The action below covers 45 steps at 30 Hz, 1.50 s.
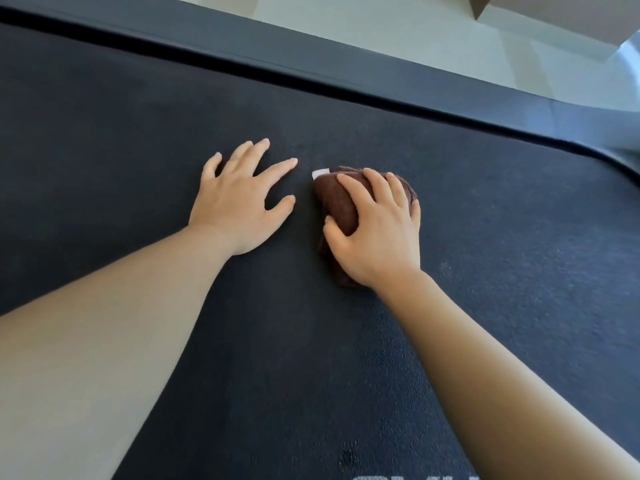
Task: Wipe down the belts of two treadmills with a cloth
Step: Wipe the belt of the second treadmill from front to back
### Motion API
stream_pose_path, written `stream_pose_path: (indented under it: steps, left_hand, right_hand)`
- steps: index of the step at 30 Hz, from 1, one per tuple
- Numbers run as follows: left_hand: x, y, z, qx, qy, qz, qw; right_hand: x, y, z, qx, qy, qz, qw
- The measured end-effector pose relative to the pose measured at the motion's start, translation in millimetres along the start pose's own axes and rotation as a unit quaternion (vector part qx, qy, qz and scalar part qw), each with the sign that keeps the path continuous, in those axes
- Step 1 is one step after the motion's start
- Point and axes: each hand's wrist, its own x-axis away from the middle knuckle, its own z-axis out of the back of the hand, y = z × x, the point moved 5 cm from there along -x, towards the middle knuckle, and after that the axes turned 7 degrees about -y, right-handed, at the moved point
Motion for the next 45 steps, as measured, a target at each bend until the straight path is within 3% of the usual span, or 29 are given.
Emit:
stream_pose_path:
  steps: [14,22,34,39,45]
  left_hand:
    - [-1,-1,-2,-0.017,0.003,0.020,1.000]
    - [-2,-1,-3,-0.020,0.004,0.016,1.000]
    - [-3,-2,-5,-0.017,-0.007,0.020,1.000]
    - [18,-4,0,0.015,0.022,-0.001,1.000]
    - [103,1,-6,0.016,0.031,0.007,0.999]
  right_hand:
    - [-124,-8,8,-0.031,0.025,-0.053,0.998]
    - [-65,-9,2,-0.025,0.041,-0.013,0.999]
    - [-78,-15,4,-0.028,0.046,-0.035,0.998]
    - [-24,-16,-1,-0.014,0.020,-0.015,1.000]
    - [76,-30,-12,-0.033,0.017,0.012,0.999]
